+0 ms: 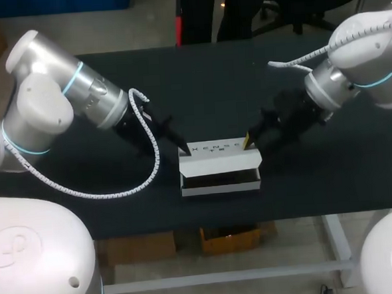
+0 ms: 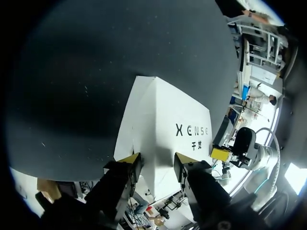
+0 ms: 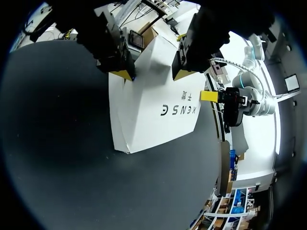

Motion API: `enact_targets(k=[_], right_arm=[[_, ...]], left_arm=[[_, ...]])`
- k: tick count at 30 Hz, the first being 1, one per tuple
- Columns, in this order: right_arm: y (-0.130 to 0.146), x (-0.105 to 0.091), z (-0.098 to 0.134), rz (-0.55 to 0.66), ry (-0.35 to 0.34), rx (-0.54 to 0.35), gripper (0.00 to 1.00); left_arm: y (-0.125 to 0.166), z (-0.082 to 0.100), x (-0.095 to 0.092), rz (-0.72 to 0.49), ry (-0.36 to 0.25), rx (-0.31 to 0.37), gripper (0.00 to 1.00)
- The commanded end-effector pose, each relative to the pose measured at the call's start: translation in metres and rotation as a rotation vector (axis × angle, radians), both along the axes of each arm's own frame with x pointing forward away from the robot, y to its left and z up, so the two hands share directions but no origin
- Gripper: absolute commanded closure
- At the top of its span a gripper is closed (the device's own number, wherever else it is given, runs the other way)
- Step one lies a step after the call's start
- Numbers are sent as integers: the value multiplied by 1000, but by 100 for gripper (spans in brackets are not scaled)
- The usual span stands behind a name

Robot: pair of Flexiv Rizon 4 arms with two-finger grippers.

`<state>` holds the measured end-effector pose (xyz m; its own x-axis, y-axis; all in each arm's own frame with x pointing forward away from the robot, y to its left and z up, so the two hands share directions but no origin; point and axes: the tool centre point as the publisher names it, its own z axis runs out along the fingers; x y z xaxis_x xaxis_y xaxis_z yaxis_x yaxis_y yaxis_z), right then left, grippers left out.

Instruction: Assemble the packaging by folding the flat box into shape, placing the metal phone stand inside, and closing the box properly

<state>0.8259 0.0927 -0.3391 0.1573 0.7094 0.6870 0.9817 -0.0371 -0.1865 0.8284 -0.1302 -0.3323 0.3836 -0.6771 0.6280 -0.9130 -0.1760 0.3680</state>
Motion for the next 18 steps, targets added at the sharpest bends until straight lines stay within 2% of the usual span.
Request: enact_targets(k=[1, 18], right_arm=[[3, 3, 4, 6, 13, 2, 52], [5, 11, 7, 11, 64, 20, 53]], left_arm=[[-3, 0, 7, -11, 21, -2, 55], [-6, 8, 19, -15, 83, -18, 56]])
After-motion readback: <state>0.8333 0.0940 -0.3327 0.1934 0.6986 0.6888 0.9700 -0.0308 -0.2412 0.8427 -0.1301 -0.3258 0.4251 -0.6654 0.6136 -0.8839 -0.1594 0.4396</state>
